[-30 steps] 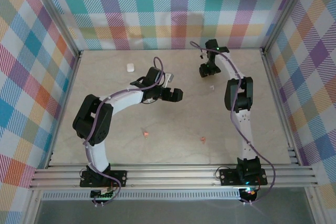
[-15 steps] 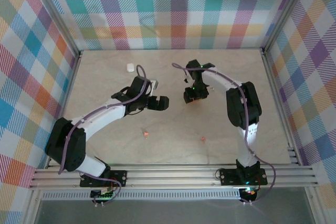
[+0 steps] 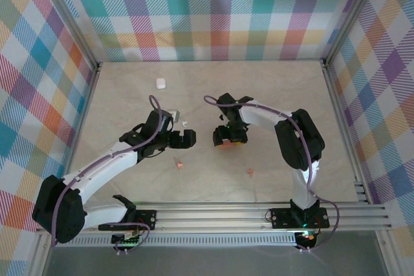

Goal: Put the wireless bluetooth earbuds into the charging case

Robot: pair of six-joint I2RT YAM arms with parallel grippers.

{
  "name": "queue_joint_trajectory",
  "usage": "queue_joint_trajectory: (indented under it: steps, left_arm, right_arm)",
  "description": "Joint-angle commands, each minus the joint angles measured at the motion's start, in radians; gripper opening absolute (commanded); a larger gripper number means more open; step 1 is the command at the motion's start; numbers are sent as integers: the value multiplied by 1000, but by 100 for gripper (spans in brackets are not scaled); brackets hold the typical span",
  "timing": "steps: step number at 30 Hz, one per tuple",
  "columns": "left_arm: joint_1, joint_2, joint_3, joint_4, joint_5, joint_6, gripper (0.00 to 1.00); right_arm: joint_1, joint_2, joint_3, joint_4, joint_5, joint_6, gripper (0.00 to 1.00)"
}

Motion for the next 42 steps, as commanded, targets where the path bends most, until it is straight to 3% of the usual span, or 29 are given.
queue_joint_trajectory:
  steps: [1, 17, 26, 31, 37, 42]
  left_arm:
    - [8, -48, -2, -69, -44, 4, 100]
    - [8, -66, -20, -64, -40, 6, 100]
    - [8, -24, -28, -42, -23, 19, 100]
    - [9, -31, -35, 14, 44, 45, 100]
    - [8, -98, -77, 86, 76, 75, 100]
    - [8, -162, -136, 201, 197, 92, 96]
  right_arm:
    - [1, -30, 3, -42, 38, 36, 85]
    - [76, 121, 167, -145, 173, 65, 89]
    - [76, 141, 158, -153, 179, 90, 65]
    - [77, 133, 155, -153, 183, 87, 51]
    - [76, 57, 135, -128, 155, 114, 46]
    - [73, -55, 103, -65, 115, 159, 43]
